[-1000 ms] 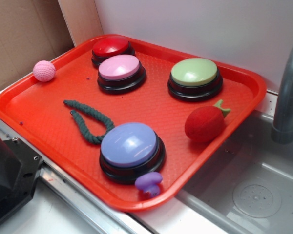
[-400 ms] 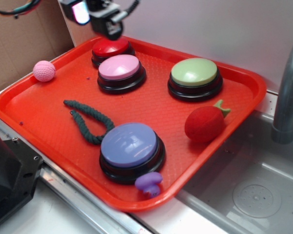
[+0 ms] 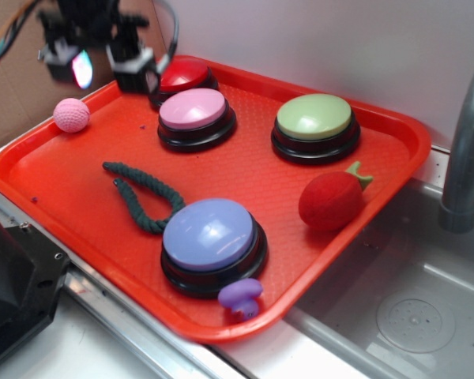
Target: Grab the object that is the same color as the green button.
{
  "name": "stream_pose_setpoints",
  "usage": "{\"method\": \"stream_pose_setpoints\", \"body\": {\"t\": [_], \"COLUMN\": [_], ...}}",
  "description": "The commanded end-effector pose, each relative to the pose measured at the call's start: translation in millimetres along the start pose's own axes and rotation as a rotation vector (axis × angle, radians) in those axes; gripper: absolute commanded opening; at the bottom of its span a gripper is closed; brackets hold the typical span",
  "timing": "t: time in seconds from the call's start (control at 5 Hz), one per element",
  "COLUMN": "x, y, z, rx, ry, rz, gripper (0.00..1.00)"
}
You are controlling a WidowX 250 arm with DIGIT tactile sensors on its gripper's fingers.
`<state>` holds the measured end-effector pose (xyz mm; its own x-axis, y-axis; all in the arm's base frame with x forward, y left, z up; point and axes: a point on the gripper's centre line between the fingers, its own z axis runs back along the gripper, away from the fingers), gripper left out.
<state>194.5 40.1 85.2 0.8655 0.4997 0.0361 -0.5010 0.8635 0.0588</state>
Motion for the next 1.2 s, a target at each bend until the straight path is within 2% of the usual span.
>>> {"method": "stream_pose_setpoints", "body": {"t": [0.0, 0.2, 0.4, 0.8, 1.0], "x": [-25, -28, -31, -30, -25], "y": [11, 3, -2, -8, -9], "z": [-44, -57, -70, -83, -67], "rx": [0.018, -0.016, -0.035, -0.063, -0.097], "ry": [0.056, 0.063, 0.09, 0.137, 0.121], "rz": [0.186, 0.185, 0.201, 0.176, 0.114], "gripper": [1.0, 1.0, 0.0, 0.0, 0.0]}}
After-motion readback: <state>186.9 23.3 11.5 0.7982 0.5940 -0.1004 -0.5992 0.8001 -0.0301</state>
